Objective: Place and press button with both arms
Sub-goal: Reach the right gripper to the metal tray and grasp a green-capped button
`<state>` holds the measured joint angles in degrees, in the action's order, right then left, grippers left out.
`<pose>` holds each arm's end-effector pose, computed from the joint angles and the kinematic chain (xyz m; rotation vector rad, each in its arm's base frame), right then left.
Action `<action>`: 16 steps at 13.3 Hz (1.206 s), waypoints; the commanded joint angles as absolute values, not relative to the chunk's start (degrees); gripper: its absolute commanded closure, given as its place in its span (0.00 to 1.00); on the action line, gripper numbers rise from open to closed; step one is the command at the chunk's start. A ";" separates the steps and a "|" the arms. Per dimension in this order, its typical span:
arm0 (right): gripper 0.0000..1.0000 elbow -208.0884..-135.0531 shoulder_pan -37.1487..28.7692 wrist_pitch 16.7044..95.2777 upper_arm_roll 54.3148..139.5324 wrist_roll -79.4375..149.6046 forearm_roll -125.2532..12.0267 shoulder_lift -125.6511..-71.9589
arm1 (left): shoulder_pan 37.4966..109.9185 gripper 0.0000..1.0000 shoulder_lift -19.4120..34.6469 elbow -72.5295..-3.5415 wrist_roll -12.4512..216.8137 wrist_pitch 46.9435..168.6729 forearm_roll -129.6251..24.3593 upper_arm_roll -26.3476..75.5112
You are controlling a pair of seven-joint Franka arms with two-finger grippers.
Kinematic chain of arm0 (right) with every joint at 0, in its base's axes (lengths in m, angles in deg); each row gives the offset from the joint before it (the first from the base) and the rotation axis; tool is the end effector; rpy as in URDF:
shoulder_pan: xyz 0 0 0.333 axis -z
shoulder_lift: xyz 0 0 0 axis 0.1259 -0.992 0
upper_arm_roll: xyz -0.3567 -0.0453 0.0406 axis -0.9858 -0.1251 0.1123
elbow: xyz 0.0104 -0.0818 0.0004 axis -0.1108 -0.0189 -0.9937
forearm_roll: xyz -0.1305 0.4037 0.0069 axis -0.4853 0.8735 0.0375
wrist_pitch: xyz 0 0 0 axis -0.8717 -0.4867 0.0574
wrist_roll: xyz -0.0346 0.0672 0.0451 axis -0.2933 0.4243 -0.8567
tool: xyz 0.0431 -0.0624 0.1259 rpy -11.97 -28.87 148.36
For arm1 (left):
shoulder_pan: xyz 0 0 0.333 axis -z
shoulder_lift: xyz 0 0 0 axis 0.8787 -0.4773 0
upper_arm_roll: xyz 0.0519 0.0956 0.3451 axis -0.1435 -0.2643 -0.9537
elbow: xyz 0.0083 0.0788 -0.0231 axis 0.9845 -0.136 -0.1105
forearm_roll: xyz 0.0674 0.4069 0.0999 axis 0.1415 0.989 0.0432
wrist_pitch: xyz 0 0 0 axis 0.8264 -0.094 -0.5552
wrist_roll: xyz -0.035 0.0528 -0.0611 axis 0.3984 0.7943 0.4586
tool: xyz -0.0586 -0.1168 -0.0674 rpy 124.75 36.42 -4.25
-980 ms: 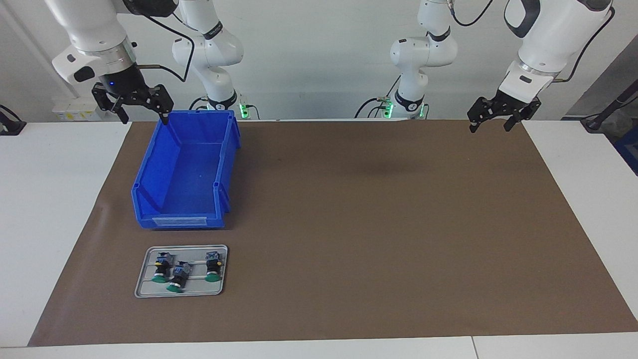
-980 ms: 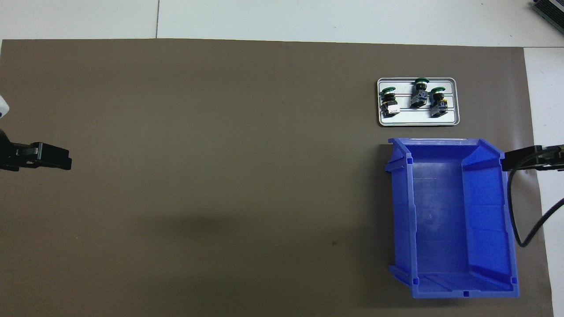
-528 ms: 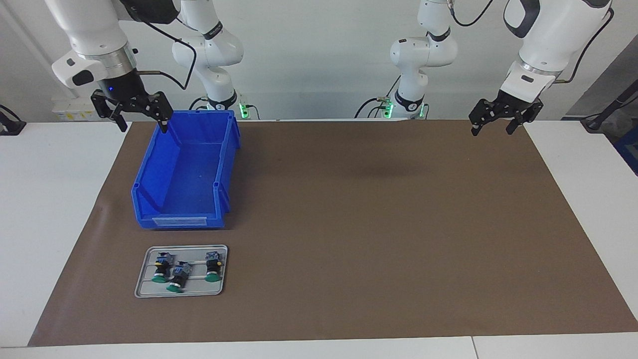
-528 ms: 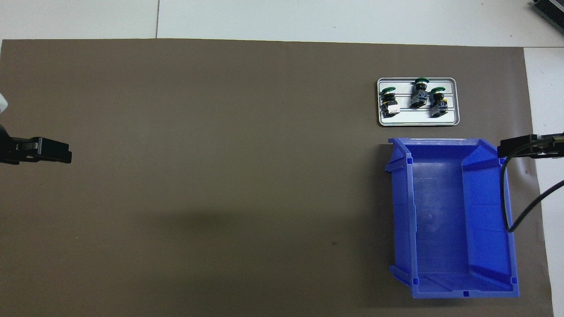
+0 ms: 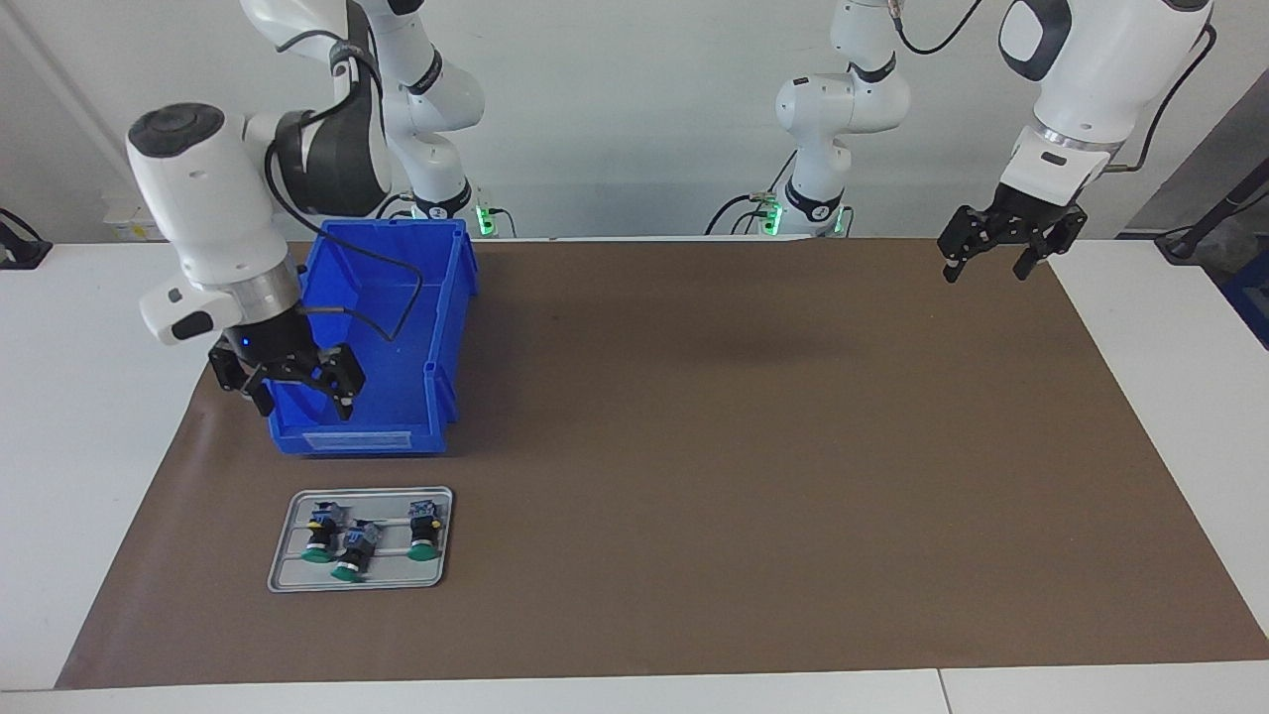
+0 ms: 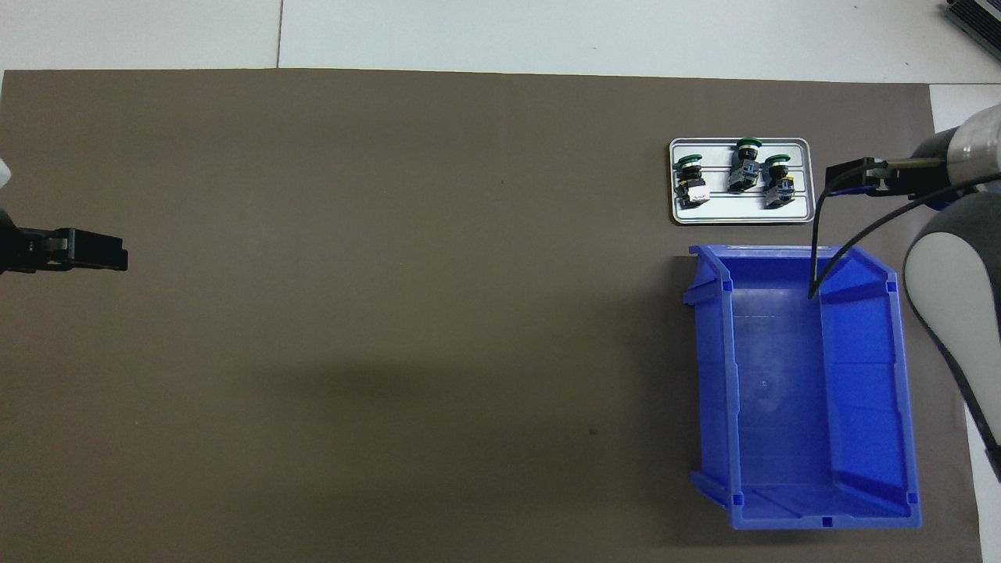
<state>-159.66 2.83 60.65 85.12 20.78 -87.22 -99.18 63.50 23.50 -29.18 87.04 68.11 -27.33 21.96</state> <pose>0.7211 0.0030 0.4956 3.1033 -0.1650 0.4033 0.5637 -0.0238 0.6121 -3.1386 0.0582 -0.1166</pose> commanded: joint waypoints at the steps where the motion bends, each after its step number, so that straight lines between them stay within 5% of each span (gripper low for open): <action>1: 0.00 -156.94 2.75 68.44 85.33 15.42 -85.71 -107.70 | 63.34 0.00 25.24 -31.76 86.83 69.80 -26.79 21.91; 6: 0.00 -157.55 3.46 80.67 85.33 13.81 -84.39 -117.29 | 63.43 0.00 26.29 -34.30 86.74 71.02 -26.88 21.99; 9: 0.04 -157.55 3.54 82.09 85.33 13.81 -84.39 -118.53 | 63.34 0.00 27.17 -35.89 86.74 72.52 -26.88 21.91; 13: 0.16 -158.96 3.72 84.03 85.33 14.60 -84.39 -119.41 | 63.34 0.00 27.26 -36.68 86.74 73.66 -26.88 21.82; 16: 0.44 -159.05 3.63 84.03 85.33 14.34 -84.39 -119.41 | 63.07 0.00 27.34 -36.77 86.74 74.01 -26.88 21.82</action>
<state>-159.14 3.21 82.87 85.00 14.68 -85.18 -119.04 63.48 25.57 -34.45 87.03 72.18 -27.33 21.82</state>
